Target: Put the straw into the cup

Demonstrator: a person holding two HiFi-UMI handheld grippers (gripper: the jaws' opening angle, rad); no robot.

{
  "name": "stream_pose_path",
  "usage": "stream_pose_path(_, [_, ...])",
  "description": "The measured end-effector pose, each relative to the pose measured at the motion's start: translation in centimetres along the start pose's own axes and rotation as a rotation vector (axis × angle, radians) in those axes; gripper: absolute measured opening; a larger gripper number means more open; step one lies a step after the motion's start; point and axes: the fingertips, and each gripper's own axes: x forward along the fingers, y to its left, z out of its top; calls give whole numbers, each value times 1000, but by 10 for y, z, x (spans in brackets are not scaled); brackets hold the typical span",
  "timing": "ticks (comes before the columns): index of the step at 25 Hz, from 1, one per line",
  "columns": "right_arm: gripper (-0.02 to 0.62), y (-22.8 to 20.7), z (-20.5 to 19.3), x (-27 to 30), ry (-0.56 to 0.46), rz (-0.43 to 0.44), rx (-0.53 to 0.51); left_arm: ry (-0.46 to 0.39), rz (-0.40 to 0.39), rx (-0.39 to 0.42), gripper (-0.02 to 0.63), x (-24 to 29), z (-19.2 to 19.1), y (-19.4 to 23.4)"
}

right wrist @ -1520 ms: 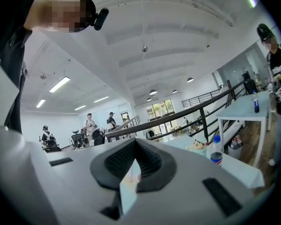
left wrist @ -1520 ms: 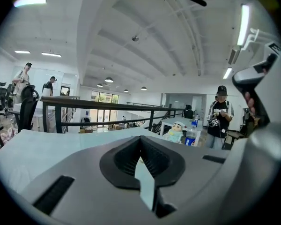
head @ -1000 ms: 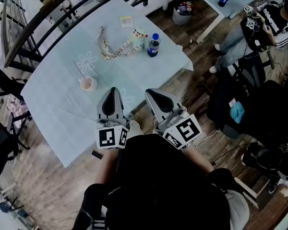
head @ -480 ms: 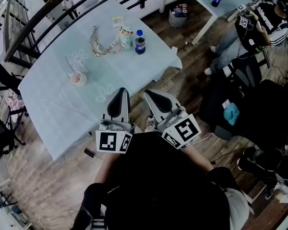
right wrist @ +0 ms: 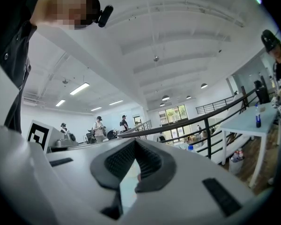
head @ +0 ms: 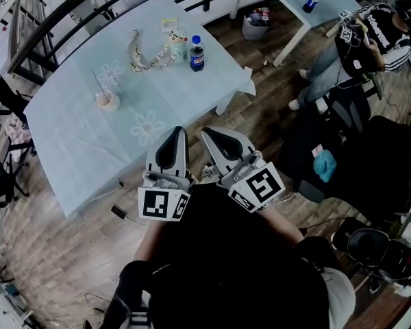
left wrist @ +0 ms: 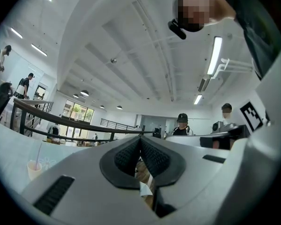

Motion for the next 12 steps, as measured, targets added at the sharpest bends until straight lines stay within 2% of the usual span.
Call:
stream_pose_path(6, [8, 6, -1, -4, 4, 29, -7, -32, 38, 14, 12, -13, 6, -2])
stream_pose_path(12, [8, 12, -3, -5, 13, 54, -4, -28, 60, 16, 12, -19, 6, -2])
